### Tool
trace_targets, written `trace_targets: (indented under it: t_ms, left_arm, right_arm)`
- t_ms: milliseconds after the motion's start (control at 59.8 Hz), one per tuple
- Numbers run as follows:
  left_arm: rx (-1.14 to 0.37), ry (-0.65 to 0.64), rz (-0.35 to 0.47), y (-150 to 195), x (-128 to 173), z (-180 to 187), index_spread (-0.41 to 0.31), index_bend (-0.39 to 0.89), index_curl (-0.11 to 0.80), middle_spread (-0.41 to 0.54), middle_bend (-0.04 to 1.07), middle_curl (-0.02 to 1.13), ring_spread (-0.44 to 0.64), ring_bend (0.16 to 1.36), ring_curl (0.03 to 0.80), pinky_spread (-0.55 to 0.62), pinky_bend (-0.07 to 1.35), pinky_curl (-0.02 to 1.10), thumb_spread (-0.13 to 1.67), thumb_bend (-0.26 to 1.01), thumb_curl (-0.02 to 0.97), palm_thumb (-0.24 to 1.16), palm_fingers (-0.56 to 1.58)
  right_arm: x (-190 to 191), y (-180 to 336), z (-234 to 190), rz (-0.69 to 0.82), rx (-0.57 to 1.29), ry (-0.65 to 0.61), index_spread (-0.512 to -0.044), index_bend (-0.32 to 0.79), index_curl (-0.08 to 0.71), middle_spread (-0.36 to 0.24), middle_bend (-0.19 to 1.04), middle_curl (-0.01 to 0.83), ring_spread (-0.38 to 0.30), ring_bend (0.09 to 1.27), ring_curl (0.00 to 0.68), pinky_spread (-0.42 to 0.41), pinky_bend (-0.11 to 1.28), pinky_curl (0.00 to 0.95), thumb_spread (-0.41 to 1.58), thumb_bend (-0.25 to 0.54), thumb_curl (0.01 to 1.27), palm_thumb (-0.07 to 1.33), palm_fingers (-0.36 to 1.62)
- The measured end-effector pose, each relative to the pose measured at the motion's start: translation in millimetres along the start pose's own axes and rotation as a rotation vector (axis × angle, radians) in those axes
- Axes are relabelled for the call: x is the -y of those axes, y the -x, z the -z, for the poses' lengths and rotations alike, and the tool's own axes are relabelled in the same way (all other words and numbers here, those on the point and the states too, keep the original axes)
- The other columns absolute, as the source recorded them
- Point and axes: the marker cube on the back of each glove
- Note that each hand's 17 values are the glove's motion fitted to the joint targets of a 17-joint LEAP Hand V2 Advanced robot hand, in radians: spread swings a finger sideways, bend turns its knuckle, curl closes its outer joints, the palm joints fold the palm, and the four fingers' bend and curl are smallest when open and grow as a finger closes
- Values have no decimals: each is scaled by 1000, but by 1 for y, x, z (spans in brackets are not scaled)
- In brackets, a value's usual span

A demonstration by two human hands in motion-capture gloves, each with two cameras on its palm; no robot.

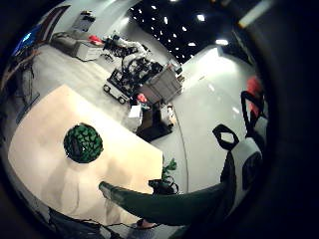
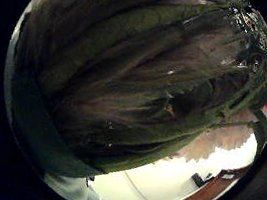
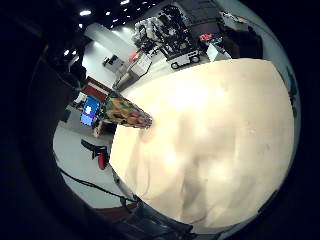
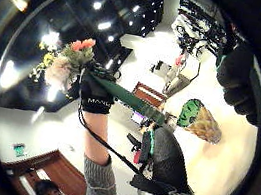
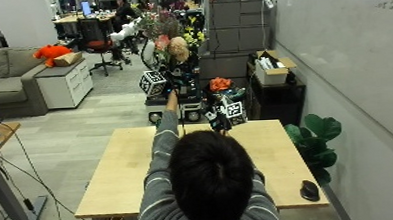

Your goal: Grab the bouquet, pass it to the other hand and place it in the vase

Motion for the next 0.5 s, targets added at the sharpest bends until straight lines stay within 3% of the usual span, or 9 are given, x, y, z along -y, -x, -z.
trace_targets:
  t_ms: [50, 117, 167, 217, 268, 418, 502]
  left_arm:
    - [13, -8, 23, 0, 8, 5, -383, 554, 596, -365, 777, 555, -387, 813, 472, -417, 673, 484, 1107, -14, 504, 698, 1421]
    - [-45, 103, 177, 1, 8, 7, -383, 554, 598, -365, 779, 554, -386, 815, 471, -411, 674, 484, 1109, -15, 506, 699, 1421]
    - [-156, 75, 122, -3, 18, 6, -383, 554, 600, -364, 780, 553, -386, 816, 470, -410, 675, 484, 1111, -16, 507, 699, 1420]
    - [16, -81, 46, 21, 38, 15, -383, 550, 601, -364, 782, 552, -386, 818, 470, -409, 677, 484, 1112, -16, 509, 699, 1418]
    - [-57, -44, 7, 25, 42, 12, -384, 549, 603, -364, 783, 552, -386, 819, 469, -408, 677, 483, 1112, -16, 510, 699, 1418]
    - [-77, -13, 95, 47, 40, 3, -379, 547, 608, -360, 786, 550, -385, 821, 468, -407, 679, 483, 1115, -15, 516, 702, 1417]
    - [-144, 36, 88, 63, 41, -6, -378, 546, 610, -359, 787, 549, -385, 822, 467, -407, 680, 482, 1116, -16, 518, 702, 1417]
  right_arm:
    - [3, -7, 1, -4, -26, -14, -245, 101, 299, -129, 357, 426, -187, 532, 398, -202, 478, 364, 987, -28, 512, 631, 1105]
    - [1, -9, -1, -55, 3, 8, -243, 100, 292, -125, 346, 428, -188, 522, 399, -202, 468, 362, 991, -26, 501, 637, 1112]
    - [0, -11, -3, -63, 10, 20, -243, 104, 288, -124, 345, 430, -189, 516, 399, -198, 459, 360, 993, -26, 497, 640, 1122]
    - [4, -17, -3, 0, -26, 8, -242, 104, 284, -123, 340, 431, -189, 512, 400, -194, 455, 360, 994, -26, 492, 642, 1125]
    - [9, -23, -5, 53, -45, -7, -242, 110, 284, -123, 337, 433, -190, 509, 401, -192, 441, 358, 995, -26, 486, 645, 1126]
    - [0, -26, -14, -110, 18, 62, -242, 111, 280, -129, 332, 437, -190, 501, 405, -190, 426, 359, 1000, -27, 474, 646, 1138]
    - [5, -34, -16, -64, 11, 63, -241, 114, 279, -125, 328, 438, -191, 495, 407, -189, 420, 360, 1003, -26, 470, 646, 1141]
